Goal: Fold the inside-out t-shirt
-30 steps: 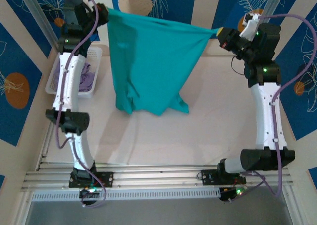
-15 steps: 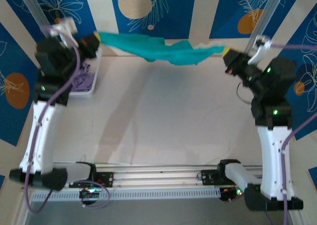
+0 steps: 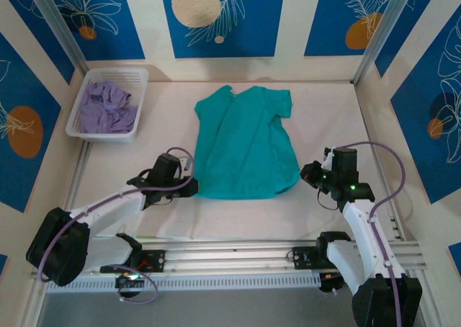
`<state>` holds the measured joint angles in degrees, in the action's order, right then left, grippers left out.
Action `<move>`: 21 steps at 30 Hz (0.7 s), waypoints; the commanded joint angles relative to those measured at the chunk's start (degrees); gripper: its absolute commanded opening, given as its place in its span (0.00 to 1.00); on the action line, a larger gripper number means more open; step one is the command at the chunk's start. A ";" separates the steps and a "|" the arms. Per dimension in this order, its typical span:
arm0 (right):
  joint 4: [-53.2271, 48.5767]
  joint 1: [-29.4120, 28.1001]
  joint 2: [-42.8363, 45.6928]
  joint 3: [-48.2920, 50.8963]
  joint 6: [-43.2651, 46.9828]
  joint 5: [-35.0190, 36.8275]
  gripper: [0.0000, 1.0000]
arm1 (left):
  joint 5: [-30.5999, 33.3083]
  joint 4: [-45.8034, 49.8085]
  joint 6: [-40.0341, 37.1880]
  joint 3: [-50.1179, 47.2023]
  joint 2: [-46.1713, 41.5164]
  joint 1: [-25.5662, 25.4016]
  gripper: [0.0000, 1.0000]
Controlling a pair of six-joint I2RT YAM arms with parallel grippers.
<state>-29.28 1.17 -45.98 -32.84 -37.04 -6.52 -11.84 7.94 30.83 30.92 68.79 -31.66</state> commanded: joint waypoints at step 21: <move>-6.94 4.67 -1.62 -14.01 5.92 -18.33 0.00 | 3.97 -10.78 -36.20 21.07 21.58 -21.54 0.70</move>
<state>-34.83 5.32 -47.53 -45.25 -31.48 -21.02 -6.35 -1.93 -0.16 49.08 87.74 -52.84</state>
